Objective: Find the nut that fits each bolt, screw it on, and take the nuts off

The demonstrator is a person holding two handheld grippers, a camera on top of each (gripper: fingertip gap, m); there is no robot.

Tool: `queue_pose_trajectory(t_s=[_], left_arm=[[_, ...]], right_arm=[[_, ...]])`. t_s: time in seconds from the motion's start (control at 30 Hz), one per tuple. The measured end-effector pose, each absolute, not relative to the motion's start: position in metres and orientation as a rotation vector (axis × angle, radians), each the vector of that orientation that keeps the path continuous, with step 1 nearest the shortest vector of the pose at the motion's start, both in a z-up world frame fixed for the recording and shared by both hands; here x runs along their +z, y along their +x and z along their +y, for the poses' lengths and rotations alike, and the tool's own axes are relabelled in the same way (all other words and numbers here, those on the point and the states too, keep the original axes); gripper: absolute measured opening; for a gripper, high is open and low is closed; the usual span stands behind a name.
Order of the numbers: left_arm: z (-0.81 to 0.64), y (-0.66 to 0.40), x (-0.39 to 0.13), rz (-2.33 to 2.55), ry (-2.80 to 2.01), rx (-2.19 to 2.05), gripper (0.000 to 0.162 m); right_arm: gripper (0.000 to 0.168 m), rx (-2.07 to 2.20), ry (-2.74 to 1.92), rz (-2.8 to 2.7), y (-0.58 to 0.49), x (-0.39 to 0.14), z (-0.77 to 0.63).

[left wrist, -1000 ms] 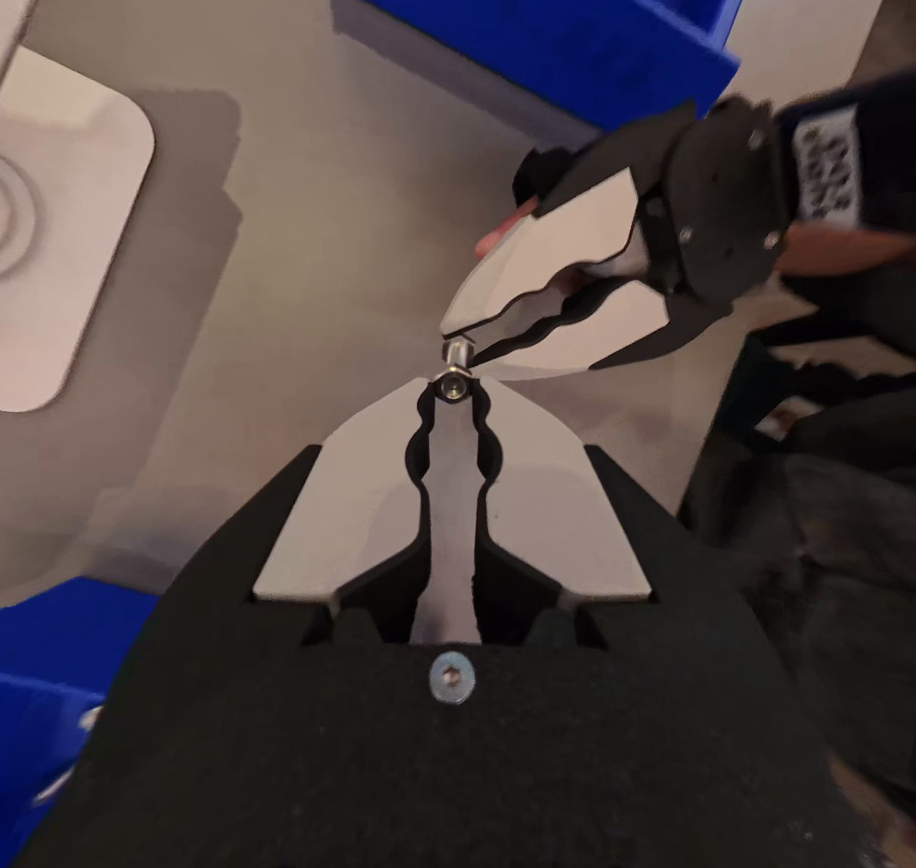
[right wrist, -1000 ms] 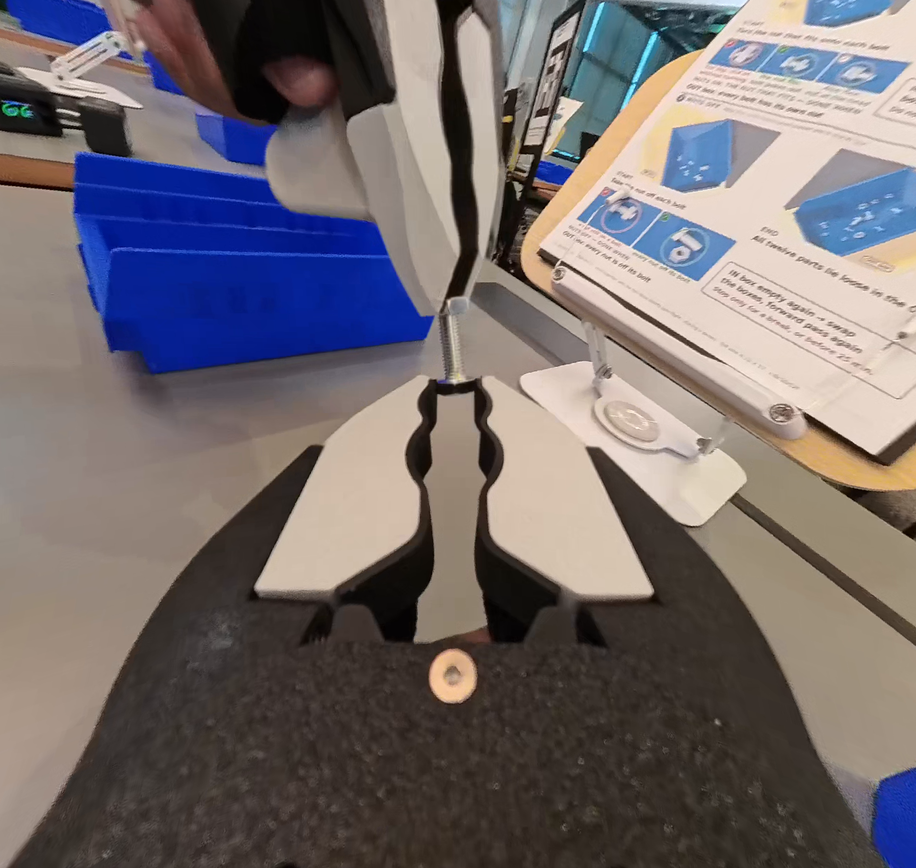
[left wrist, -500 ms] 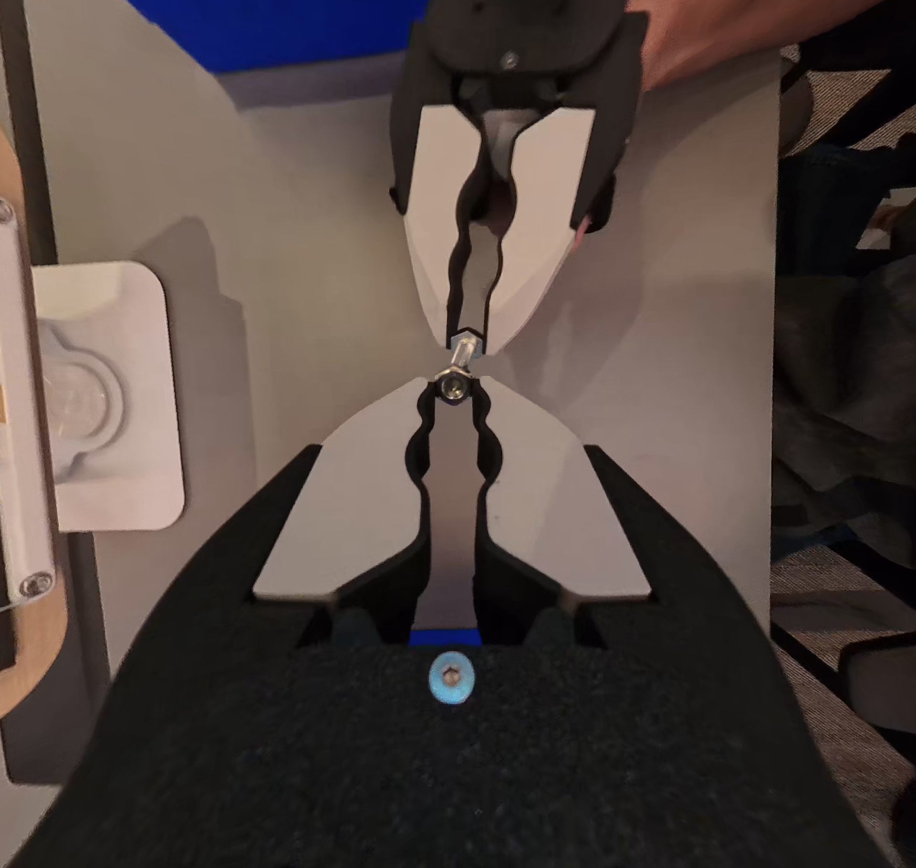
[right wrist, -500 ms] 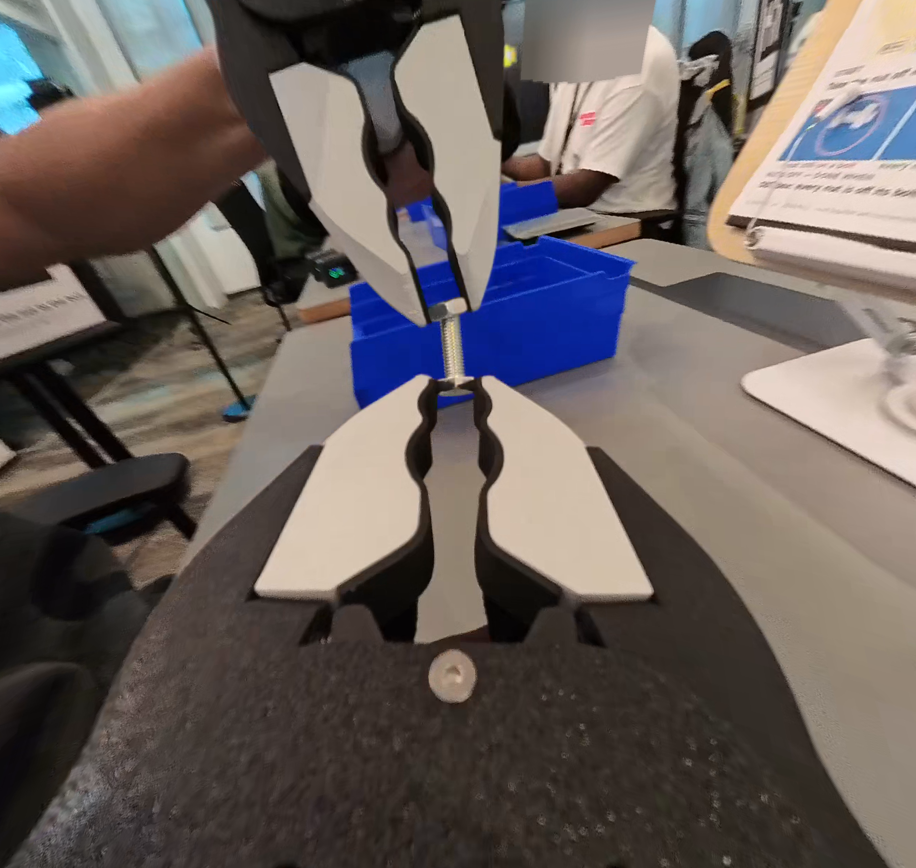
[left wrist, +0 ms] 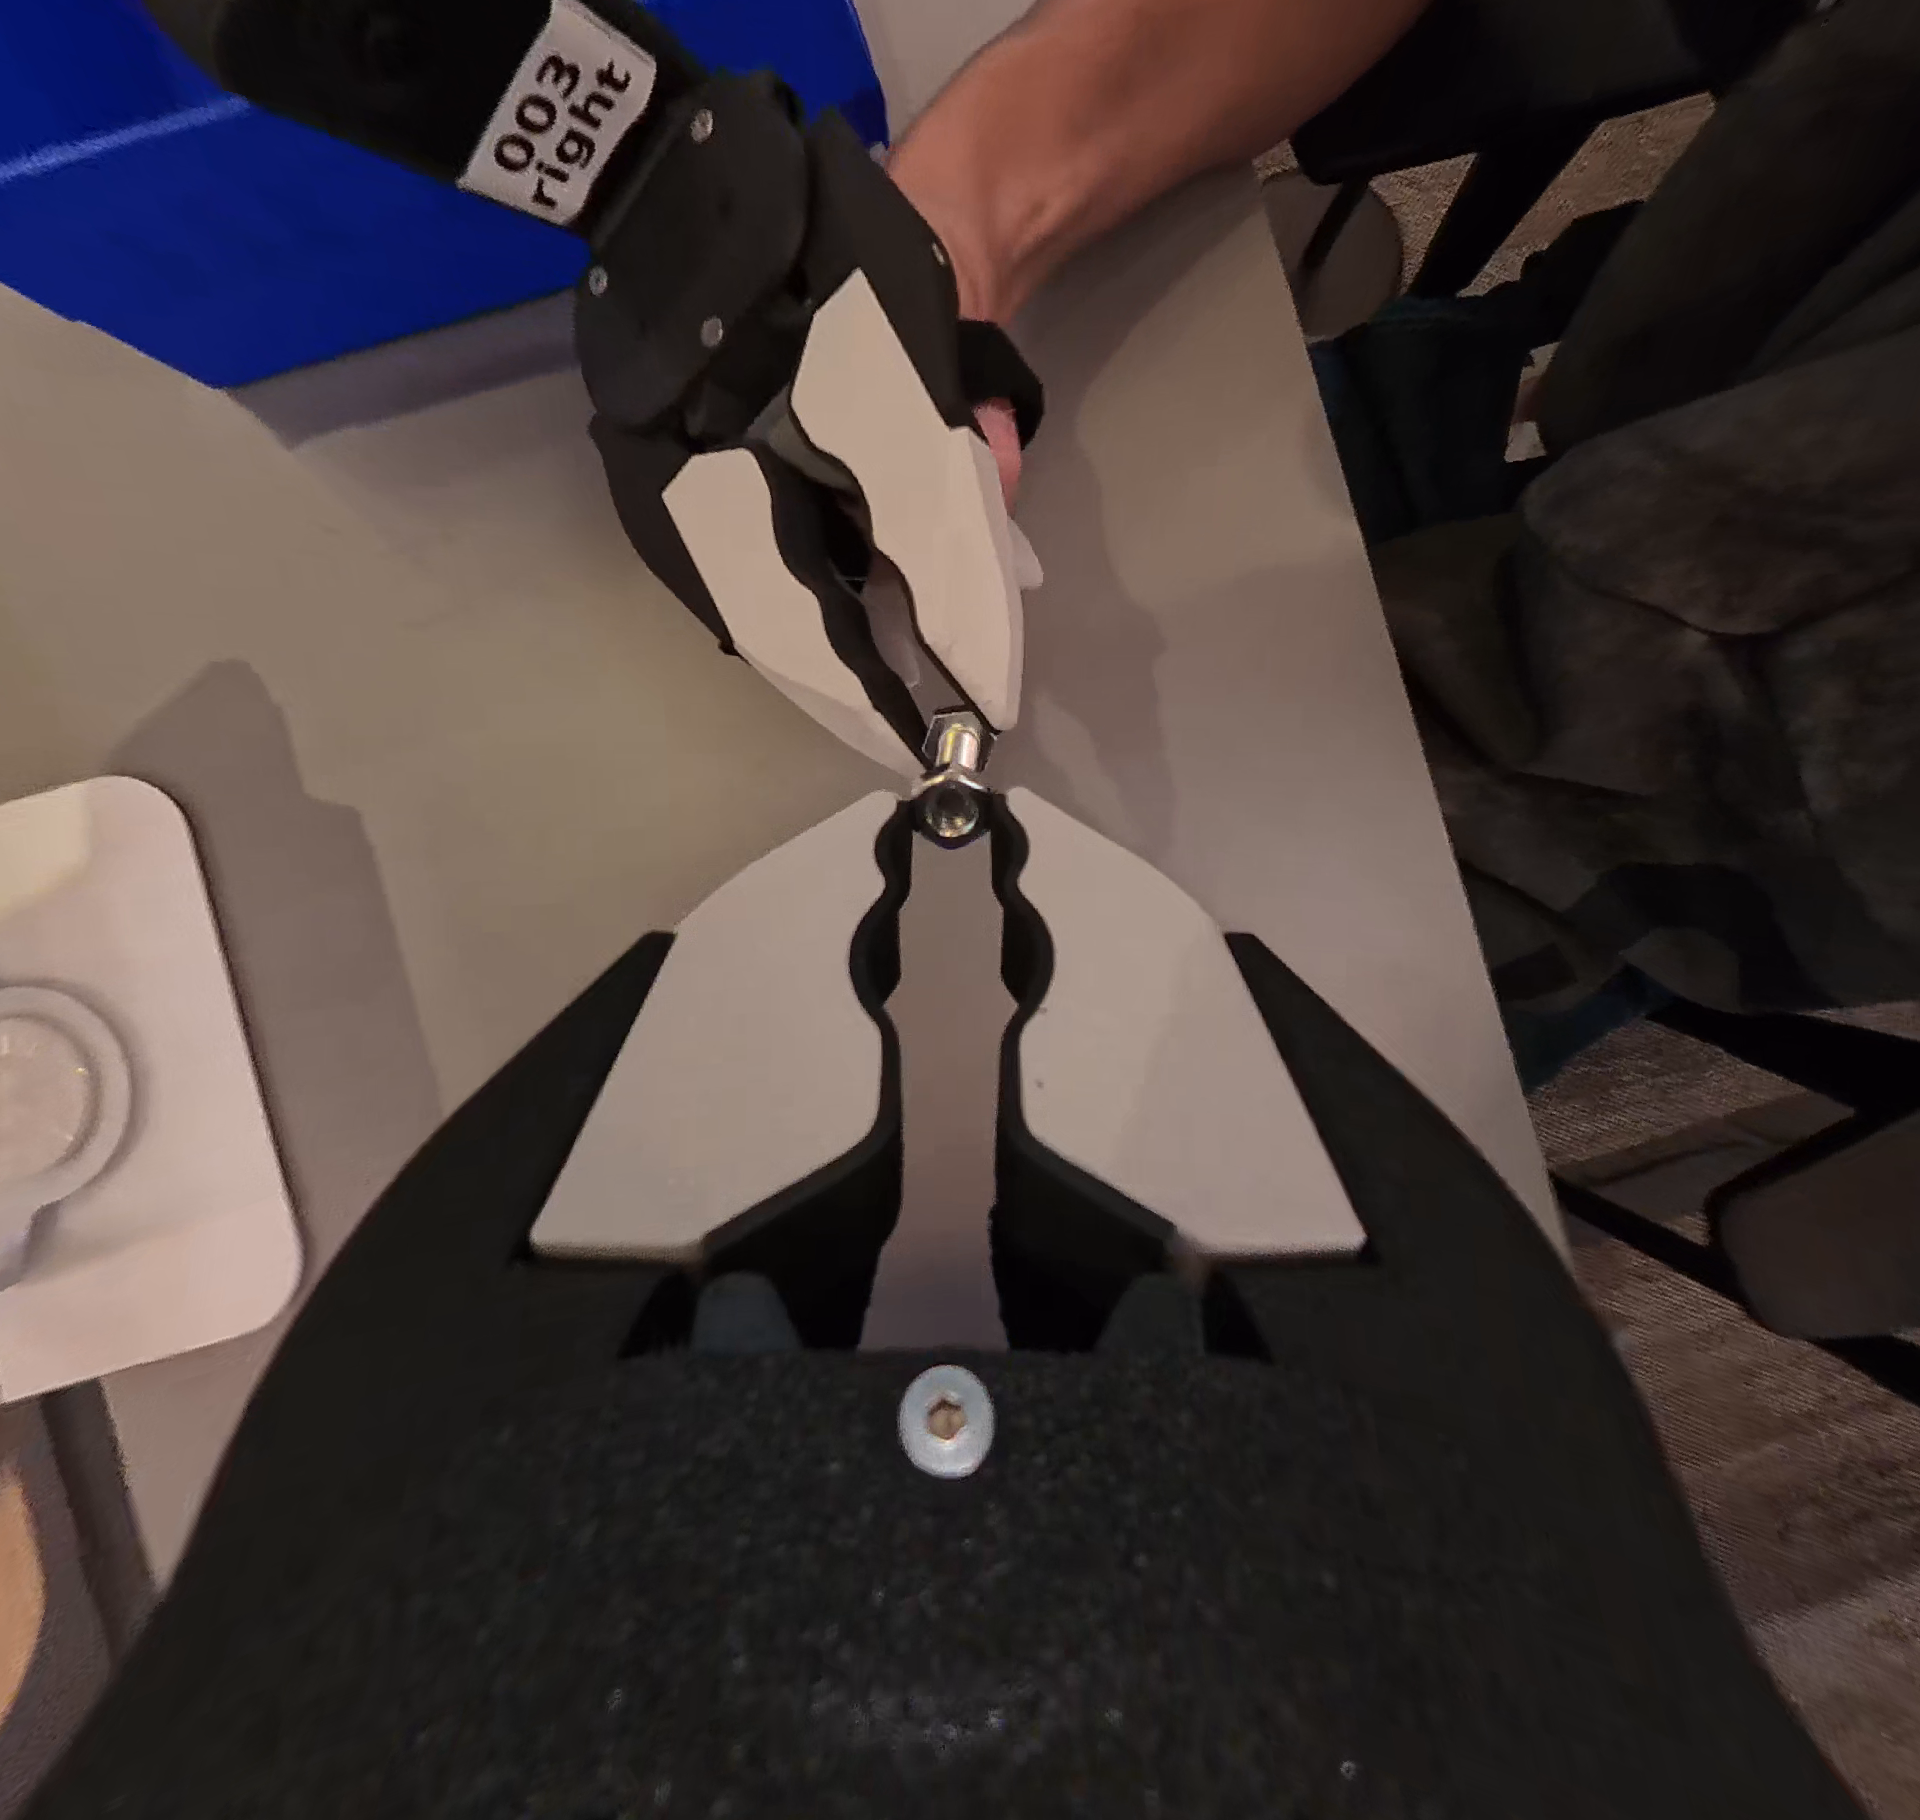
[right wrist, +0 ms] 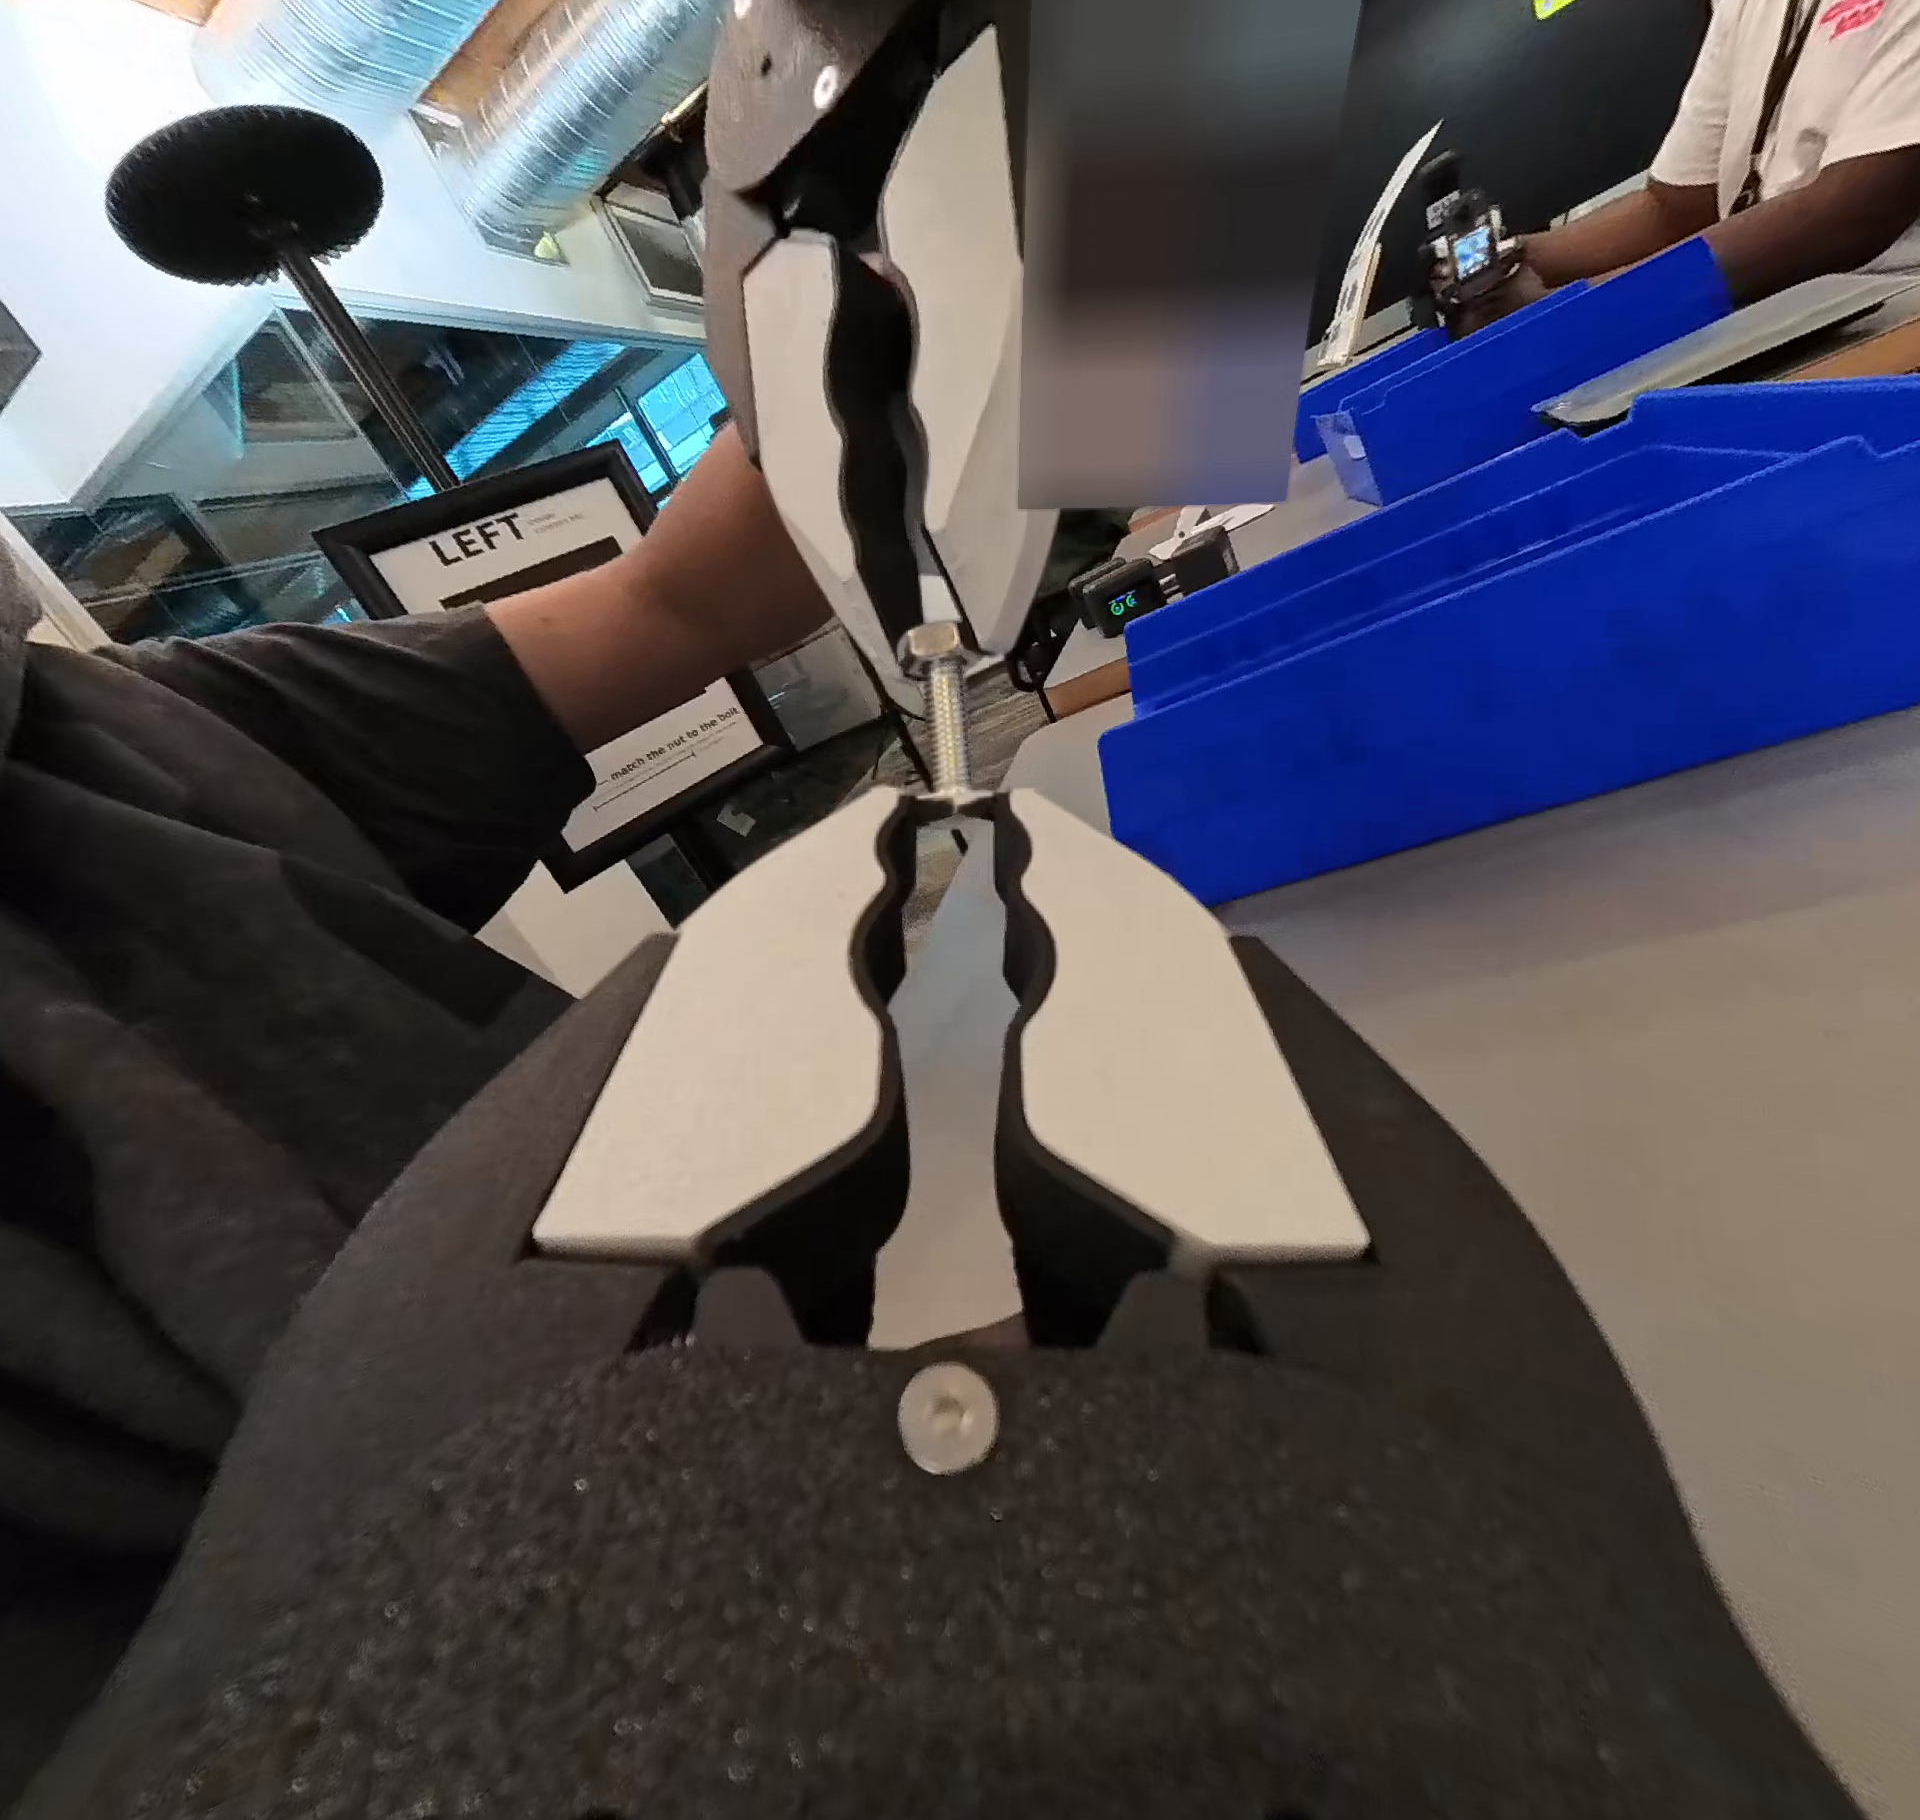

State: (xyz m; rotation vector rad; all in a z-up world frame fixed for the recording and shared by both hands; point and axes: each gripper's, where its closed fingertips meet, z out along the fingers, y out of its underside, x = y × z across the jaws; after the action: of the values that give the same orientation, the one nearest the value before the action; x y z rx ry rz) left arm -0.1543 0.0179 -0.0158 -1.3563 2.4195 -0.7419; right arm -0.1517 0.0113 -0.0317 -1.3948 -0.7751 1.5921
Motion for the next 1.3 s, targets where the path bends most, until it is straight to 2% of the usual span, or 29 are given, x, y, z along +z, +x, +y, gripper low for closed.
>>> queue_pose_trajectory(t_s=[0.03, 0.27, 0.53, 0.7, 0.77, 0.87, 0.97, 1.3], left_arm=[[0.018, -0.155, -0.016, 2.427, -1.381, -0.758, 0.014], [0.023, -0.151, -0.019, 2.399, -1.433, -0.769, 0.027], [0.028, -0.154, -0.004, 2.279, -1.476, -0.877, 0.035], [0.05, -0.147, 0.004, 1.884, -1.629, -0.928, 0.044], [0.054, -0.143, 0.008, 1.67, -1.611, -0.965, 0.042], [0.043, -0.14, 0.019, 1.346, -1.573, -1.153, 0.05], [0.022, -0.14, 0.03, 1.12, -1.459, -1.375, 0.05], [0.01, -0.131, 0.028, 1.075, -1.373, -1.411, 0.06]], right_arm=[[0.014, 1.588, -1.397, -0.778, -0.152, -0.032, 0.011], [0.014, 1.596, -1.398, -0.774, -0.151, -0.033, 0.011], [0.014, 1.562, -1.374, -0.719, -0.145, -0.027, 0.018], [0.014, 1.374, -1.334, -0.654, -0.131, -0.016, 0.029], [0.014, 1.303, -1.309, -0.639, -0.126, -0.01, 0.031], [0.014, 1.315, -1.275, -0.594, -0.12, -0.004, 0.033], [0.014, 1.369, -1.262, -0.572, -0.118, -0.003, 0.033], [0.014, 1.438, -1.252, -0.579, -0.125, -0.005, 0.03]])
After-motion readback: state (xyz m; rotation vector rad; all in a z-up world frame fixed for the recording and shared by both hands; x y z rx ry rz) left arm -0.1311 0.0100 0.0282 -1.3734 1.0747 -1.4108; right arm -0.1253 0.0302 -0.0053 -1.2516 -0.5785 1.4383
